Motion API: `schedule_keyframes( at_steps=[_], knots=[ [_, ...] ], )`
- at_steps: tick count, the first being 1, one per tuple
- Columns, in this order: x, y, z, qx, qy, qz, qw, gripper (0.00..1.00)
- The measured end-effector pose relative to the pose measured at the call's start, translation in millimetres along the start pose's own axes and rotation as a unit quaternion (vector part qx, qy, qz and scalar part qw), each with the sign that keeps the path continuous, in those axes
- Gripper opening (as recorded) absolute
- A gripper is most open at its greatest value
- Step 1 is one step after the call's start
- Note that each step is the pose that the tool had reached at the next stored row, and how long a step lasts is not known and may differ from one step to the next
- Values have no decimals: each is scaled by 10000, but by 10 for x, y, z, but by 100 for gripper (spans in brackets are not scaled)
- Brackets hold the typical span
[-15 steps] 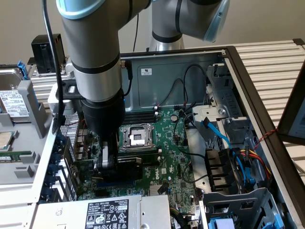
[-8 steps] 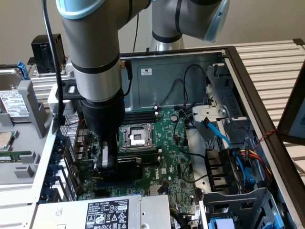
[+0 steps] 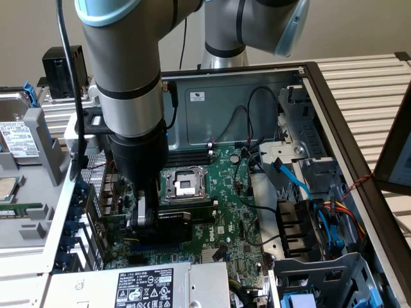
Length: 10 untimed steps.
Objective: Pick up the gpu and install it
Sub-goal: 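Insert the gpu into the slot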
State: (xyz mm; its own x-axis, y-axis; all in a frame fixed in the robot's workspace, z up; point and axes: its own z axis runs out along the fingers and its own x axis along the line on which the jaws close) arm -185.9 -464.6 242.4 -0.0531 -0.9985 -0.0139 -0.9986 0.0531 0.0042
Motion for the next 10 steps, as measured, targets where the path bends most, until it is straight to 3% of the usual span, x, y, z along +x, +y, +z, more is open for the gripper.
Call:
schedule_keyframes(
  at_steps=[10],
  knots=[
    [0,-3,0,1,-2,0,10000,27]
  ],
)
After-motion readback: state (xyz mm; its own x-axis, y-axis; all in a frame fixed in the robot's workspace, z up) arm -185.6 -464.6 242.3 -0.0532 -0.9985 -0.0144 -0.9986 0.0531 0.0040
